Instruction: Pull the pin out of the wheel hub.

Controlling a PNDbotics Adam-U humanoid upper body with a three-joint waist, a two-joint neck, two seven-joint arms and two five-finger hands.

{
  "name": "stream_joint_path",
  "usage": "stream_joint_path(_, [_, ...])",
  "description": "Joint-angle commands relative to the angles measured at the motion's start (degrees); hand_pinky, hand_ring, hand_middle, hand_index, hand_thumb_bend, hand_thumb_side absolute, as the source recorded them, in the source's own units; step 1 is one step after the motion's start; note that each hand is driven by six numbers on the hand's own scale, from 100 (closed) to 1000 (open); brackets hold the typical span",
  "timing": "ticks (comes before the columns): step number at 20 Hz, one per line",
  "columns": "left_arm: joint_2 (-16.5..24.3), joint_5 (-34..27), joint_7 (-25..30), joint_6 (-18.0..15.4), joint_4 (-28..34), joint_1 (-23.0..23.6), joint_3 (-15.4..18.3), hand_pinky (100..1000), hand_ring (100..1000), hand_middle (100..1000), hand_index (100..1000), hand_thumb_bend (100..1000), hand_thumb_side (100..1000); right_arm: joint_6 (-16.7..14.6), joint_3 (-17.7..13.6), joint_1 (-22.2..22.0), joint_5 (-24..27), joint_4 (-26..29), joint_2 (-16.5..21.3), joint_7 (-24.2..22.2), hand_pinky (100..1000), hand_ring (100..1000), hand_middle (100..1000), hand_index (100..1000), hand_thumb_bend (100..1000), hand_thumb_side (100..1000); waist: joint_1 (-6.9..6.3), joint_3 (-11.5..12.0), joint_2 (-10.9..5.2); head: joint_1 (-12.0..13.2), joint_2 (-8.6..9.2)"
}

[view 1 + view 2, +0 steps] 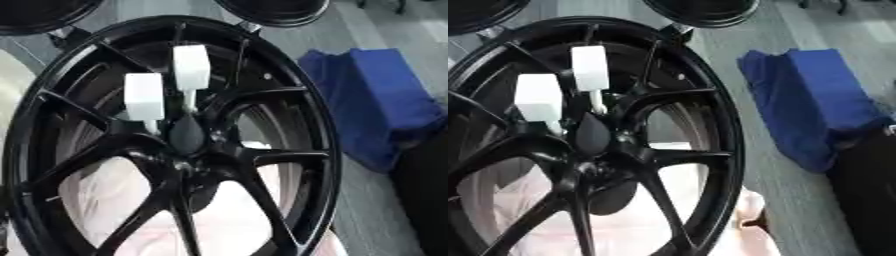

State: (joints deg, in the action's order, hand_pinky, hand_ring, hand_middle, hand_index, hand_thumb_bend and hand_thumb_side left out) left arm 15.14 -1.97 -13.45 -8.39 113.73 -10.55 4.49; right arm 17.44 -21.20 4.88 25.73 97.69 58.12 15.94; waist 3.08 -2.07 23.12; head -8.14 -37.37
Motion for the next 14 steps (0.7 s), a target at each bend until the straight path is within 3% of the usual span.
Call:
stream_joint_path(1, [0.38, 0.31, -0.08, -0.20, 0.86, -0.30, 0.15, 860, 678, 609, 732, 207, 611, -2.50, -0.60, 0.70, 3.03, 3.93, 1.01, 3.26, 797, 746, 693, 673, 441, 358, -0.06, -0.05, -0.77, 0.04, 0.83])
stream_joint_path(7, [0.30, 0.35, 0.30, -0.42, 0.86, -0.58, -0.26, 859, 677, 608, 731, 204, 610, -7.87, 2.92, 1.38, 6.74, 15.57, -1.68, 8.02, 779, 695, 626, 613, 272, 459, -0.51, 0.40, -0.40, -0.64, 1.41])
stream_joint_path(14, [0.42, 0.16, 0.96, -1.14, 0.86, -0.83, -0.74, 859, 676, 612, 731, 202, 607, -14.30, 5.93, 3.95, 6.59, 16.89, -4.31, 6.22, 773, 669, 599, 586, 244, 448, -1.42, 0.96, -0.32, -1.62, 1.54])
